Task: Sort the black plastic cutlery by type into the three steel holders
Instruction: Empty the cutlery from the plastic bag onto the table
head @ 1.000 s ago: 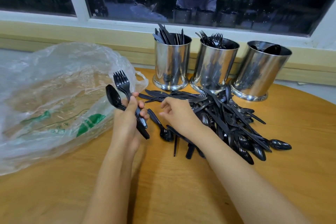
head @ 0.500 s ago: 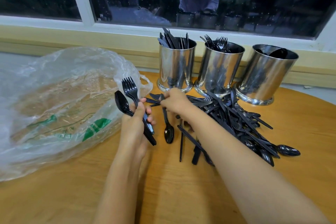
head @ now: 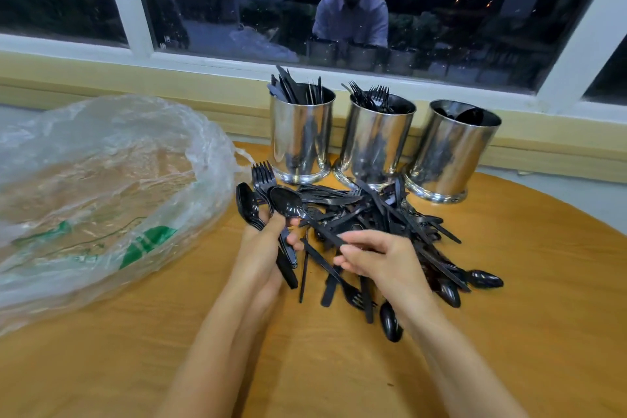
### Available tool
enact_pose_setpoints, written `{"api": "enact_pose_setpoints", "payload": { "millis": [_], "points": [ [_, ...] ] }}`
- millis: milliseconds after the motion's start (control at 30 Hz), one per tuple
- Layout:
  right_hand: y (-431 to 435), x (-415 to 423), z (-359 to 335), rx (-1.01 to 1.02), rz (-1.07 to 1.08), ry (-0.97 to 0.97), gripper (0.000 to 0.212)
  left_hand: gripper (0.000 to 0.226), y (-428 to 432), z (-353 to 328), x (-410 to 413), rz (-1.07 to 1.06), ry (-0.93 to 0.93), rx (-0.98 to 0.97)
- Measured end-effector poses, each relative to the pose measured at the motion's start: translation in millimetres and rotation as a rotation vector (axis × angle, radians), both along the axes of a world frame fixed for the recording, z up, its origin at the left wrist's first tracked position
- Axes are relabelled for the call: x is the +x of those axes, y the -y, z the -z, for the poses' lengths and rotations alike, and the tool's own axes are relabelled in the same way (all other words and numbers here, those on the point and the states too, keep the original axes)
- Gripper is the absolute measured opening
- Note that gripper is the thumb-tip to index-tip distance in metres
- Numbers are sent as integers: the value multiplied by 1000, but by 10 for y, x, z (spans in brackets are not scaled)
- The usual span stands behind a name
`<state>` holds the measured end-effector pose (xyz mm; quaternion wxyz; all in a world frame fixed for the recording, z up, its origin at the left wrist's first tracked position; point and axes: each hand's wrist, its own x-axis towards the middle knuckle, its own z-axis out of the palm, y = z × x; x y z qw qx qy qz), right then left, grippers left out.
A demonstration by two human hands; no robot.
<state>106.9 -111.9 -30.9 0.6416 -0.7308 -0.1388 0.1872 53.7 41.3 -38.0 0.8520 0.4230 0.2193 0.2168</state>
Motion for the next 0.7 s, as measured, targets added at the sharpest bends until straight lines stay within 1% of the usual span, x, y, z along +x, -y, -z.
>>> {"api": "enact_pose_setpoints", "payload": {
  "millis": [100,167,200,300,367,467,500,600,700],
  "points": [
    [35,-93,119,-26,16,-27,18,18,81,11,28,48,31,-69],
    [53,-125,155,25,64,-63,17,16,96,49,40,61,58,-85],
    [57,-137,151,91,90,-102,16,18,99,68,44,59,57,-74],
    [45,-160,128,239,92,-193,13,40,115,89,61,73,29,-19],
    [9,-186,124,239,37,-217,12,49,140,95,61,112,30,47],
    [-23,-216,145,205,-40,-260,13,52,170,90,48,105,-1,136],
    [-21,-219,154,197,-66,-281,14,51,166,91,46,100,-2,150],
    [-5,-221,175,205,-130,-343,18,37,147,69,24,141,30,149],
    [-6,-224,179,188,-155,-327,19,15,152,75,33,170,73,108]
  ]
}}
